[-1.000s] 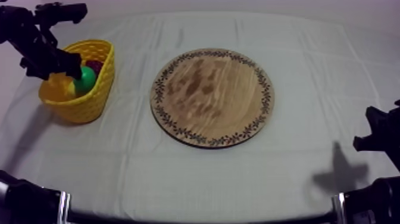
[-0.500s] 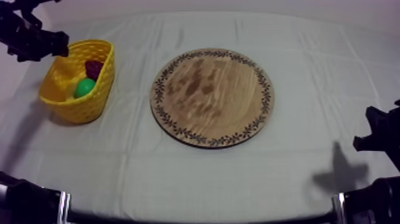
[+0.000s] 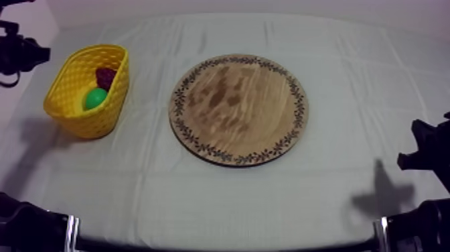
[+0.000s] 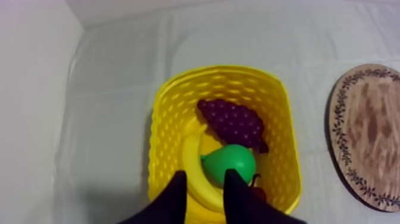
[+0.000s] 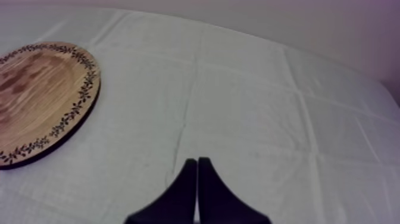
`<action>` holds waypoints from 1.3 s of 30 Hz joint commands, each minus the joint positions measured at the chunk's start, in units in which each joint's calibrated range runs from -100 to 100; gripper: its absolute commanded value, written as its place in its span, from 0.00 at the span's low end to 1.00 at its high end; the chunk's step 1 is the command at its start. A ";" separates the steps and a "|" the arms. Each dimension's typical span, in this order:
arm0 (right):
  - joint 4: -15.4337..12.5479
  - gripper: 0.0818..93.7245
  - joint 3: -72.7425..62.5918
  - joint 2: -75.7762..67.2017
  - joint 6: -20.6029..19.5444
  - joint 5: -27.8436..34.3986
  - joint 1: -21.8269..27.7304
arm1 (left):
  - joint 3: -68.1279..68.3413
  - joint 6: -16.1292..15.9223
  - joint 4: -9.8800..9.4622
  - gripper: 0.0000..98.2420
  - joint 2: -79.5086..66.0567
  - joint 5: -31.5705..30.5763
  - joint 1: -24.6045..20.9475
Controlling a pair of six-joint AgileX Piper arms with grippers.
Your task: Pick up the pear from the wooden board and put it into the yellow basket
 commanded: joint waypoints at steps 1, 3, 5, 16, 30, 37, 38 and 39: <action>0.00 0.00 0.05 0.01 -0.03 0.01 0.01 | 2.94 -0.60 0.42 0.16 -10.25 -1.12 -0.12; 0.00 0.00 0.05 0.01 -0.03 0.01 0.01 | 6.46 -0.43 0.71 0.15 -14.97 -3.45 -0.54; 0.00 0.00 0.05 0.01 -0.03 0.01 -0.01 | 10.70 -0.22 0.85 0.13 -19.50 -6.18 -1.11; 0.00 0.00 0.05 0.01 -0.03 0.01 0.01 | 34.48 1.46 1.43 0.09 -42.62 -19.60 -2.85; 0.00 0.00 0.05 0.01 -0.03 0.01 0.01 | 46.66 -4.01 7.76 0.08 -56.53 -21.76 -6.21; 0.00 0.00 0.05 0.01 -0.03 0.01 0.01 | 50.69 -4.36 8.43 0.06 -59.98 -24.23 -6.84; 0.00 0.00 0.05 0.01 -0.03 0.01 0.01 | 51.01 -4.67 8.83 0.06 -60.16 -24.62 -6.93; 0.00 0.00 0.05 0.01 -0.03 0.01 0.01 | 51.27 -4.96 9.21 0.06 -60.29 -24.92 -6.99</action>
